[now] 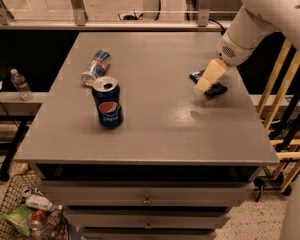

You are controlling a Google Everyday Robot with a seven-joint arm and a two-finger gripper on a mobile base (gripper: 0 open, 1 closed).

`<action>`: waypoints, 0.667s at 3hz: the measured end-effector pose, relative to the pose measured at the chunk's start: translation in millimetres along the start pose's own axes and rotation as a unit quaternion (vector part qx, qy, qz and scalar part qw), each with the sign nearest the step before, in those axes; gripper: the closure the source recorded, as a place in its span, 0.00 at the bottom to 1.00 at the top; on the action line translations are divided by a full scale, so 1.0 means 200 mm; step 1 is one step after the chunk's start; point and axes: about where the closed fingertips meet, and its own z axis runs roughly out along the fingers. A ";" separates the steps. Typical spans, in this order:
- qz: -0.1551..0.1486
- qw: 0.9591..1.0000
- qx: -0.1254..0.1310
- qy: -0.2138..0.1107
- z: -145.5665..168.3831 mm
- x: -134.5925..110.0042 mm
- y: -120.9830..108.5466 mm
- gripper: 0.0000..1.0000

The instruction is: Pick rxbar blueberry

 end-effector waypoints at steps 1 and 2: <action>0.007 1.000 -0.009 0.002 0.06 0.02 -0.01 0.00; 0.013 1.000 -0.016 0.003 0.11 0.03 0.00 0.18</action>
Offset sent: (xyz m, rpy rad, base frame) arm -0.0017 -0.0009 -0.0296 0.0361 0.0421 -0.0265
